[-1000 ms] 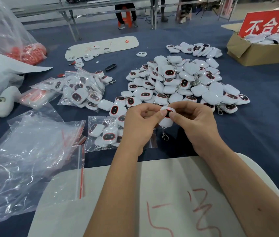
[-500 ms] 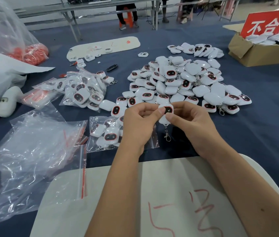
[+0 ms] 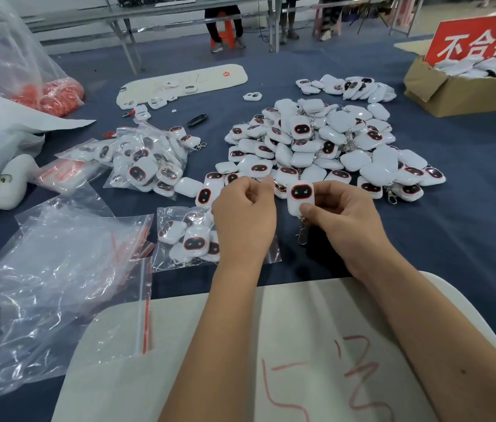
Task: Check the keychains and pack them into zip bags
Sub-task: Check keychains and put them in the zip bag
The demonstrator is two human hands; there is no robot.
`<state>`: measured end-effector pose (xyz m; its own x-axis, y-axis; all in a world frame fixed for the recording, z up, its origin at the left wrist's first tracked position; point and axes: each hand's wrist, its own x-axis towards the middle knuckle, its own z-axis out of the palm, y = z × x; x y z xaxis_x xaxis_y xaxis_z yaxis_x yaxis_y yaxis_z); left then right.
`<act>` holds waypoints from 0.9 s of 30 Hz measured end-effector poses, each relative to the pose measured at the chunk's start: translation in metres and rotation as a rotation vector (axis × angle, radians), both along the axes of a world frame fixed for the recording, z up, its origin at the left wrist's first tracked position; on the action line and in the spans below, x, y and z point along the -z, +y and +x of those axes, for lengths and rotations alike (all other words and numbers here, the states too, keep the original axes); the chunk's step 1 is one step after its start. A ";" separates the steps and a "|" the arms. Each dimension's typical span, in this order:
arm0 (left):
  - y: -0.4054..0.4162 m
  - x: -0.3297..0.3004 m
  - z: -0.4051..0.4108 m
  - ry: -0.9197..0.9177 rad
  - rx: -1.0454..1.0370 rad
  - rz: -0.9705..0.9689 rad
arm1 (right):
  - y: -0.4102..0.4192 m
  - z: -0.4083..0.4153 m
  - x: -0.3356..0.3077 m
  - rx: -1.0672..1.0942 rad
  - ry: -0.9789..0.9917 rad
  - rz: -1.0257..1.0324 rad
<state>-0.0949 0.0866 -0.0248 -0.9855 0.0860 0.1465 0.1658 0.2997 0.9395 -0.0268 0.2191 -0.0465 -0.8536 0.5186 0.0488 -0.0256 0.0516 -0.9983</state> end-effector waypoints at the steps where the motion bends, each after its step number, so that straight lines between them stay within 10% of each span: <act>1: -0.002 -0.001 0.001 0.049 -0.037 -0.094 | 0.000 0.000 0.000 0.011 -0.003 0.001; 9: -0.008 -0.001 0.007 0.062 -0.017 -0.572 | -0.001 0.002 -0.002 0.027 0.034 0.014; 27: -0.024 -0.010 -0.005 -0.077 0.112 -0.050 | -0.008 0.002 0.001 -0.178 0.099 0.052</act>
